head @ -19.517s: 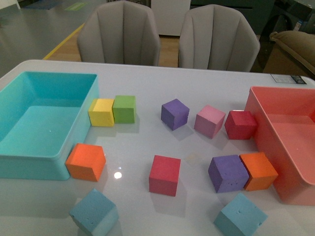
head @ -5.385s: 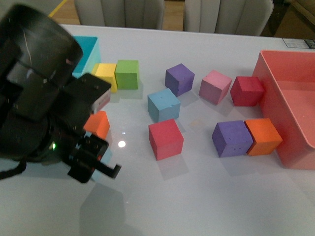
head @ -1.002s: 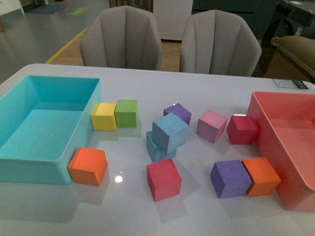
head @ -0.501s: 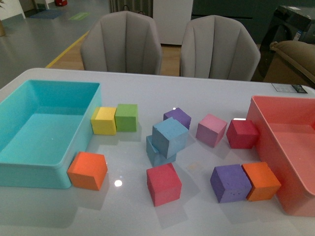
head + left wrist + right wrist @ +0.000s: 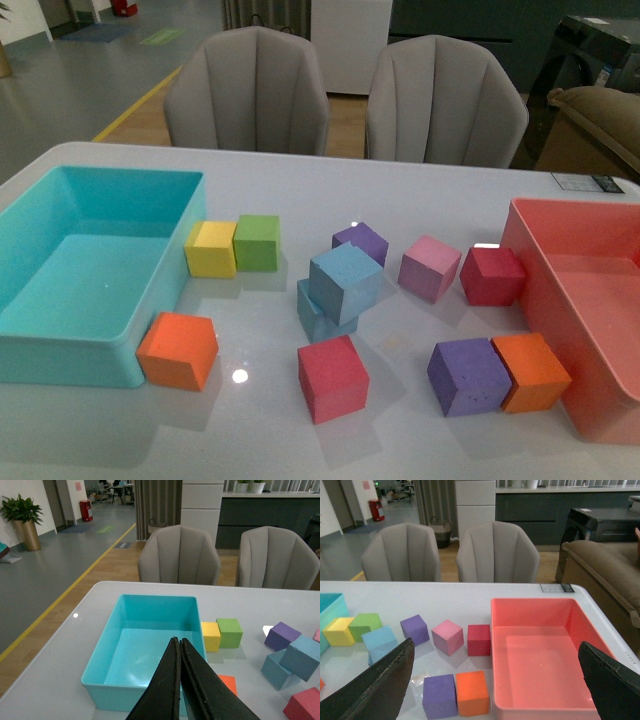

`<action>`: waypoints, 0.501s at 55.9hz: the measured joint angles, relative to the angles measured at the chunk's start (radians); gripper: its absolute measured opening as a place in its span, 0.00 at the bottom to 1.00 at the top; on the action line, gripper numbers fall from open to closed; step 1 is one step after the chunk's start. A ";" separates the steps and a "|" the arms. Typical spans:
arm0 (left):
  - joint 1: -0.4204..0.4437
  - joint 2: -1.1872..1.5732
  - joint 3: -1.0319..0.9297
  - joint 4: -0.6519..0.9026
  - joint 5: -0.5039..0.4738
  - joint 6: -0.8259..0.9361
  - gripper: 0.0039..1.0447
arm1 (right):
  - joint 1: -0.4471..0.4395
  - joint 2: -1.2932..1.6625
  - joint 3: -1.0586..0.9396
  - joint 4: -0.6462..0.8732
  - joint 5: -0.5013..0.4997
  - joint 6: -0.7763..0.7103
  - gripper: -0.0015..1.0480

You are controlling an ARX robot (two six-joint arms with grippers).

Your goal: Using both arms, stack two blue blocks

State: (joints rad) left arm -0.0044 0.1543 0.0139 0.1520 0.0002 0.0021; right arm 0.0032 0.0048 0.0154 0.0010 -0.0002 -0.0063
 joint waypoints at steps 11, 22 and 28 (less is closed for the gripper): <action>0.001 -0.146 0.000 -0.148 0.000 0.000 0.01 | 0.000 0.000 0.000 0.000 0.000 0.000 0.91; 0.001 -0.148 0.000 -0.150 0.000 0.000 0.01 | 0.000 0.000 0.000 0.000 0.000 0.000 0.91; 0.001 -0.148 0.000 -0.150 0.000 0.000 0.01 | 0.000 0.000 0.000 0.000 0.000 0.000 0.91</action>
State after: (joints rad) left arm -0.0036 0.0063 0.0143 0.0017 0.0002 0.0021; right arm 0.0032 0.0048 0.0154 0.0006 -0.0002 -0.0063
